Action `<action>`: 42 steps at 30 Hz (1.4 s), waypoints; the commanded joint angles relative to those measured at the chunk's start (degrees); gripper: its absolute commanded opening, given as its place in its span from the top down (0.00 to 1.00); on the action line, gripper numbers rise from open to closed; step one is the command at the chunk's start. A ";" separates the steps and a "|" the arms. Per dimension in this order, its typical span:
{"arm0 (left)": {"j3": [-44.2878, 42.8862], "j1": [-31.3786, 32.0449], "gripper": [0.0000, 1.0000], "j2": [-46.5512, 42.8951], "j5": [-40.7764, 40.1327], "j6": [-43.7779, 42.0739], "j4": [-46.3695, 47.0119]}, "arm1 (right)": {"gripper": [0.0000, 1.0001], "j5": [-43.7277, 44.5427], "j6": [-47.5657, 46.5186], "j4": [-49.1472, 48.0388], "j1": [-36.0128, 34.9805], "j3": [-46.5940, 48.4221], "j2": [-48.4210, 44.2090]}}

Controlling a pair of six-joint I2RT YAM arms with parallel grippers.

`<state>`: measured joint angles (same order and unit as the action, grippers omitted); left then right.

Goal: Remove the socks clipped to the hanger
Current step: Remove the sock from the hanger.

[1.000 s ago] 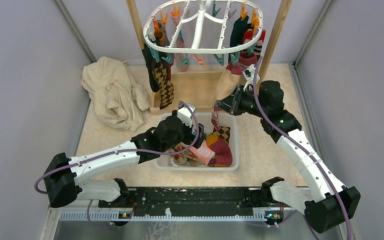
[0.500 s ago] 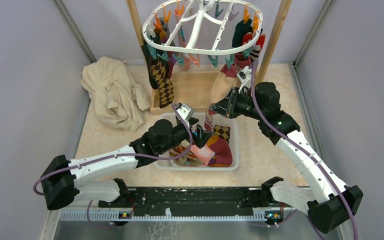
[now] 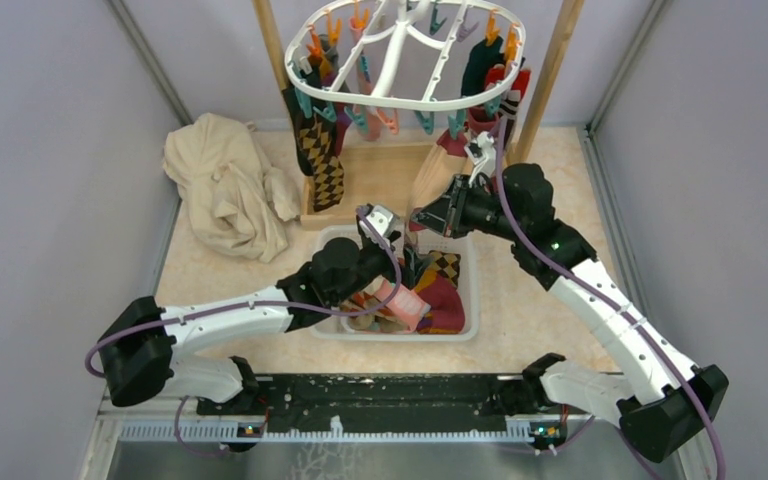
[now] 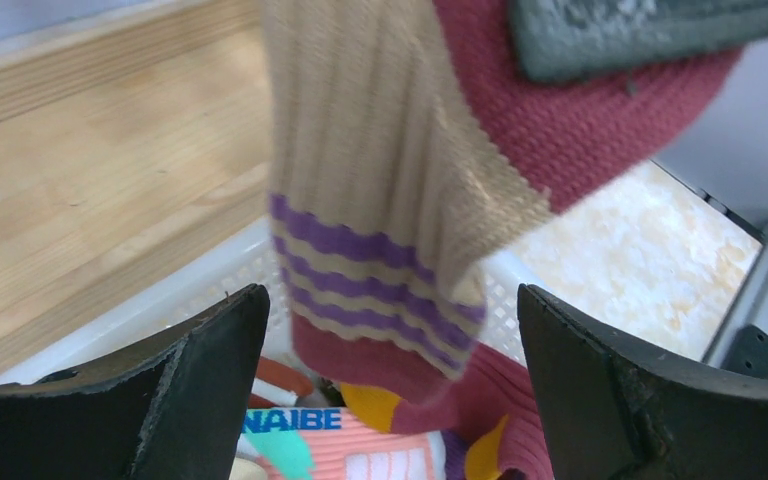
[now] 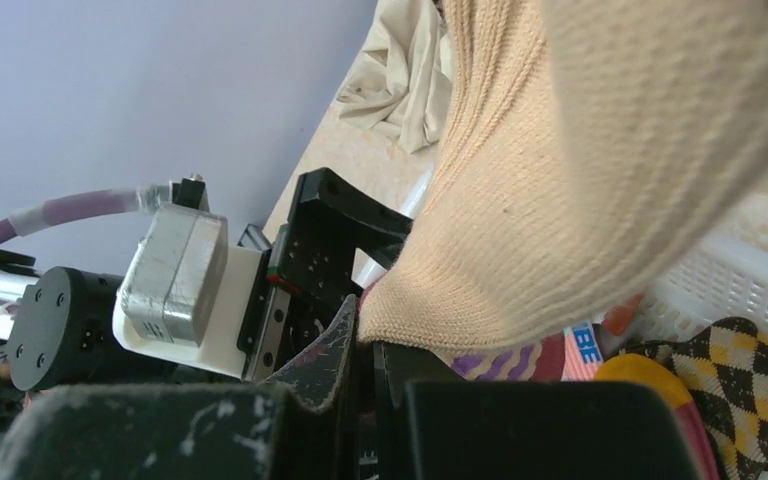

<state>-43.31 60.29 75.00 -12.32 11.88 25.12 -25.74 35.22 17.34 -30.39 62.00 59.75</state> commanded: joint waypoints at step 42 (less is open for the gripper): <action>-15.41 0.22 1.00 -1.89 -11.71 5.34 -24.22 | 0.46 25.47 -23.55 4.98 -0.90 24.20 1.91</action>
<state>-56.38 60.38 74.98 -23.16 16.08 3.11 -4.05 16.21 25.26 -30.74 81.23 58.83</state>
